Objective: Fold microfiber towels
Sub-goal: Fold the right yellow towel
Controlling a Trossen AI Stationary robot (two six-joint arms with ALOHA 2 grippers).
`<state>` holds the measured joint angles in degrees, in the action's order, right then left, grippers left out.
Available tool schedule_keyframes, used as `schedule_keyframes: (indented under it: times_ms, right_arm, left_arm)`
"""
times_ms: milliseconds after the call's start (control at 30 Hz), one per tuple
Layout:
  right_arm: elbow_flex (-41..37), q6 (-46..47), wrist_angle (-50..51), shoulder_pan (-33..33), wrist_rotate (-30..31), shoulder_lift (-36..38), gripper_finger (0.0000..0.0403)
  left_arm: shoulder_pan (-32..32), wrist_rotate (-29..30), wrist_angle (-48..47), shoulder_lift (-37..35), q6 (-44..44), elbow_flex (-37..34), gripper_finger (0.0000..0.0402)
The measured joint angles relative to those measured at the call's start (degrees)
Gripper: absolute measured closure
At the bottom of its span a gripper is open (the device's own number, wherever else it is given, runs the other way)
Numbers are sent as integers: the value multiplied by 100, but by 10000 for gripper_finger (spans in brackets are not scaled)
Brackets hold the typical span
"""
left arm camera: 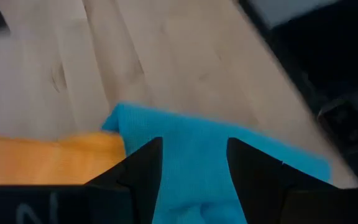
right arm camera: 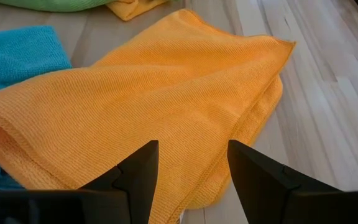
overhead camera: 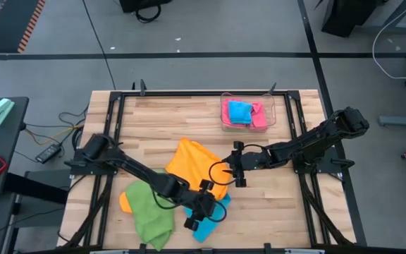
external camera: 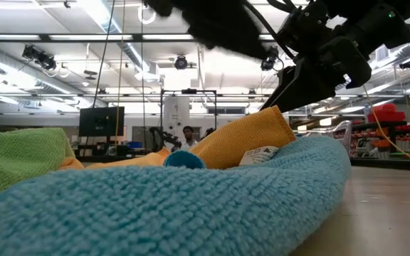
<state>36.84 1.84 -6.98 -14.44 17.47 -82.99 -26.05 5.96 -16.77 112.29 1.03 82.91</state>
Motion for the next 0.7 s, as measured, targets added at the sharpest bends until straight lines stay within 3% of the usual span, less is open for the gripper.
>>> schedule_keyframes:
  times_ms: [467, 700]
  right_arm:
    - [0, 7, -28, 0, -2, 1, 202]
    - [0, -8, -153, 0, -1, 1, 202]
  left_arm:
    - [38, 64, -37, 127, 134, -6, 218]
    - [60, 466, -18, 128, -349, -6, 190]
